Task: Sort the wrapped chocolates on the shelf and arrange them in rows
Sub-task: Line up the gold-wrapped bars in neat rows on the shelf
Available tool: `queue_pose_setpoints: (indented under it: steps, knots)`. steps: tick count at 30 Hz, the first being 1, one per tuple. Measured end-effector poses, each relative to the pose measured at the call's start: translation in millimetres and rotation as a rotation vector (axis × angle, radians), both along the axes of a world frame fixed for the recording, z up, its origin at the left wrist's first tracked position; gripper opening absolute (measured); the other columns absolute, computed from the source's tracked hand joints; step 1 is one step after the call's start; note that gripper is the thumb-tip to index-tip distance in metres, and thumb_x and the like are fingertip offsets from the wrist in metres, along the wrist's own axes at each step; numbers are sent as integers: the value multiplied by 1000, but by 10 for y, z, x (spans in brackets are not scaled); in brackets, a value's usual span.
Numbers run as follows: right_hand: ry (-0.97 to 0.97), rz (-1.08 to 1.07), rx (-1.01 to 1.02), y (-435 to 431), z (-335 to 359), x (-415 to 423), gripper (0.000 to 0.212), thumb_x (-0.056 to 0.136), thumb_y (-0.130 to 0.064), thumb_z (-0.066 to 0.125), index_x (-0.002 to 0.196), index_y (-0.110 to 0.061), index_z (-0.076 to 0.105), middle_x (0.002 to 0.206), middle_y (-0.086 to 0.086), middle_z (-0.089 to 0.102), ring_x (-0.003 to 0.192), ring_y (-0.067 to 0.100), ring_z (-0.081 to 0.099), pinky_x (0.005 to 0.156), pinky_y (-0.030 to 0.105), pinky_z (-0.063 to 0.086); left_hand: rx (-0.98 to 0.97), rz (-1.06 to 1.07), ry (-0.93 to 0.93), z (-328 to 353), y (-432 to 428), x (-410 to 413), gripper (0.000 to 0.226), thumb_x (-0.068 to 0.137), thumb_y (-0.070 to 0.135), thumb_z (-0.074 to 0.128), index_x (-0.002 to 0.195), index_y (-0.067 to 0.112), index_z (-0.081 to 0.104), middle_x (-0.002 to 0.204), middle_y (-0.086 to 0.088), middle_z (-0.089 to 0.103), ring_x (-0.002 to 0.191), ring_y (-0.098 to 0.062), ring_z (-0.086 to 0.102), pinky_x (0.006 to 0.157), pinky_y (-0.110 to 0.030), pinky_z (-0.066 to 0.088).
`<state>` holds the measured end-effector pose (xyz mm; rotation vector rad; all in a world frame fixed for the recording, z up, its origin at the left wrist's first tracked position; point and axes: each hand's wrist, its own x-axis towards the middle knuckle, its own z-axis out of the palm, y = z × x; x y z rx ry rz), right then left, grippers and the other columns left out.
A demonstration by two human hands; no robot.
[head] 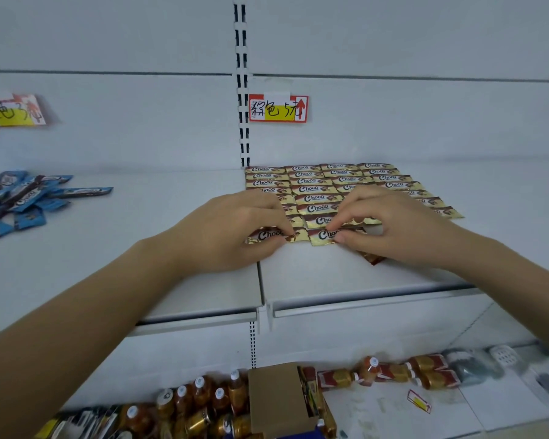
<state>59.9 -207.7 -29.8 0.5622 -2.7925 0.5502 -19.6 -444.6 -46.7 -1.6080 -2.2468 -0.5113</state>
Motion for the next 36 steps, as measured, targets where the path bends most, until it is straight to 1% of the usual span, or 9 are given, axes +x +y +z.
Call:
queue_pose_setpoints:
  steps: [4,11,16,22,25,27,30,34,36]
  knots:
    - [16,-19,-25,-6,-29,-10,13,83,-30,62,95,-31,69,94,-13,56,92,2,49,80,6,31,5,3,5,2,-10,3,26,85,36,47,96,23,67,96,6,63,89,-8,53,73,-28,44]
    - [-36,22,-135,248,163,140,15,79,-38,55,89,-45,64,88,-14,66,93,3,55,78,10,38,90,32,-30,34,54,46,29,85,36,46,98,21,67,98,5,63,92,-5,50,75,-25,43]
    - [-81,63,-76,492,119,278,32,71,-57,54,97,-42,65,105,-21,60,97,-2,56,85,9,38,19,-49,72,160,276,82,29,87,30,46,99,14,68,101,-2,65,94,-15,54,77,-34,45]
    - [-97,95,-18,615,62,246,33,77,-52,50,98,-35,69,95,-21,63,92,-1,55,82,13,41,-67,-23,124,361,662,-29,35,87,36,40,101,18,67,100,-2,64,92,-20,58,74,-31,48]
    - [23,91,-11,684,14,217,36,84,-47,43,99,-27,69,93,-28,58,92,-9,53,79,7,39,-34,17,66,283,818,-89,35,87,34,40,99,16,67,100,-2,64,92,-19,57,76,-34,47]
    - [75,34,-111,736,-15,208,29,85,-44,41,97,-32,65,91,-29,58,89,-13,53,77,4,38,18,27,31,226,850,-103,33,87,33,41,98,15,67,98,-1,65,90,-19,58,75,-37,50]
    - [100,-17,-242,756,-70,177,13,82,-43,46,90,-41,57,88,-25,59,88,-7,54,78,8,39,46,-8,20,162,805,-63,28,90,27,44,98,13,67,98,-2,65,90,-18,57,77,-37,49]
    - [172,48,-200,733,-116,183,22,80,-40,56,86,-23,68,86,-13,62,87,3,52,81,19,40,14,-112,-11,103,753,66,24,91,22,48,98,9,67,101,-4,64,93,-16,56,84,-30,44]
    - [116,62,-195,752,-110,197,26,75,-47,59,86,-25,69,87,-11,62,89,6,51,82,22,39,-8,-135,-29,117,775,74,24,88,24,50,98,10,67,102,-5,64,95,-14,55,85,-28,43]
